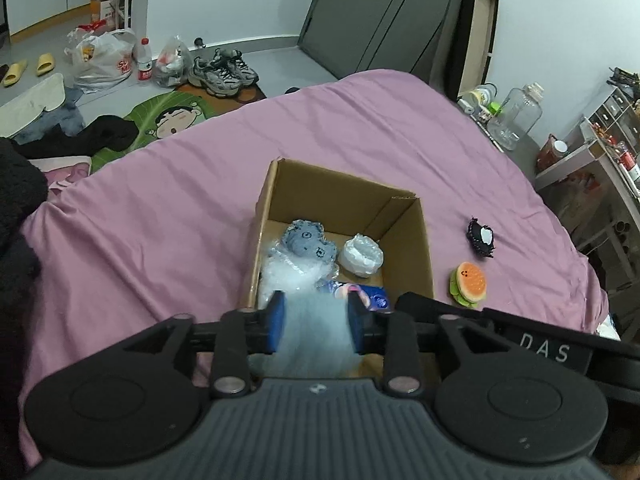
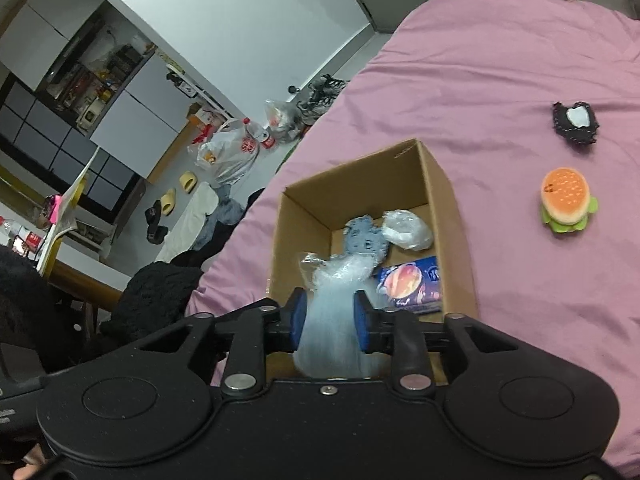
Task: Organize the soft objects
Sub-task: 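Carry the grey plush with both grippers into the box and open both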
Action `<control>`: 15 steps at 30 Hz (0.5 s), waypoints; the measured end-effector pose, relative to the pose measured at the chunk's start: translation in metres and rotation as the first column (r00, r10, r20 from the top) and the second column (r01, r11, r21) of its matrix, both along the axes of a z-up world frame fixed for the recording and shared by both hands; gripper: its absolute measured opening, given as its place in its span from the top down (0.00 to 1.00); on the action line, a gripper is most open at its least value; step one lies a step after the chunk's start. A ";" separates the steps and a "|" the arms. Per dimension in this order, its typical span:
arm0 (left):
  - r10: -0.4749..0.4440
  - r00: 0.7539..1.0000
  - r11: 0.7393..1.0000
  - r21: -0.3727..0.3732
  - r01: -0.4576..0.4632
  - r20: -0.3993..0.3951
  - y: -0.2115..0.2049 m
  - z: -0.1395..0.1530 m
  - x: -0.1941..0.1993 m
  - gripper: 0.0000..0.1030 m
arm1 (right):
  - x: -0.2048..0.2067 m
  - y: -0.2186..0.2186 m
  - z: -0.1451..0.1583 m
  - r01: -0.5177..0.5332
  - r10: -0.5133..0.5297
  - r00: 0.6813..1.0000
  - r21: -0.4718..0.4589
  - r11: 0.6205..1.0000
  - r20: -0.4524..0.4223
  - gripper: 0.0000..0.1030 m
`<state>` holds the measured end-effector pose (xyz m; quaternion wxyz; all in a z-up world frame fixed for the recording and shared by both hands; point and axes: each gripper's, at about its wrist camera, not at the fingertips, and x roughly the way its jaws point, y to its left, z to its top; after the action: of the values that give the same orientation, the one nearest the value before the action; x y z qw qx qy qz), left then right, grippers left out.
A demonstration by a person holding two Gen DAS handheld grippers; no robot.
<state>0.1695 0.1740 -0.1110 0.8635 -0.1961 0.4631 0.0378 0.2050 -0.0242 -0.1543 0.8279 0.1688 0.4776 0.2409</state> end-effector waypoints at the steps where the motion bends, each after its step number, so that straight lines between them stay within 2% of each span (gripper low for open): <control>1: 0.006 1.000 1.000 0.006 -0.006 -0.001 0.000 0.001 0.000 0.60 | 0.000 -0.003 0.001 0.003 -0.003 1.000 0.000 1.000 0.001 0.72; 4: 0.017 1.000 0.999 0.031 -0.017 -0.001 -0.003 0.006 0.001 0.57 | 0.002 -0.012 0.006 0.012 -0.012 1.000 0.013 1.000 0.002 0.71; 11: 0.016 1.000 0.999 0.051 -0.015 -0.008 -0.021 0.014 0.009 0.50 | 0.007 -0.052 0.019 0.045 -0.045 0.998 0.012 0.999 0.037 0.60; 15: 0.012 1.000 0.998 0.059 -0.012 -0.007 -0.036 0.018 0.012 0.44 | 0.012 -0.079 0.023 0.074 -0.074 0.996 0.007 0.997 0.048 0.59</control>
<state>0.1820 0.1379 -0.0932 0.8669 -0.1729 0.4639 0.0575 0.2172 -0.1037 -0.1311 0.8471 0.1826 0.4502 0.2153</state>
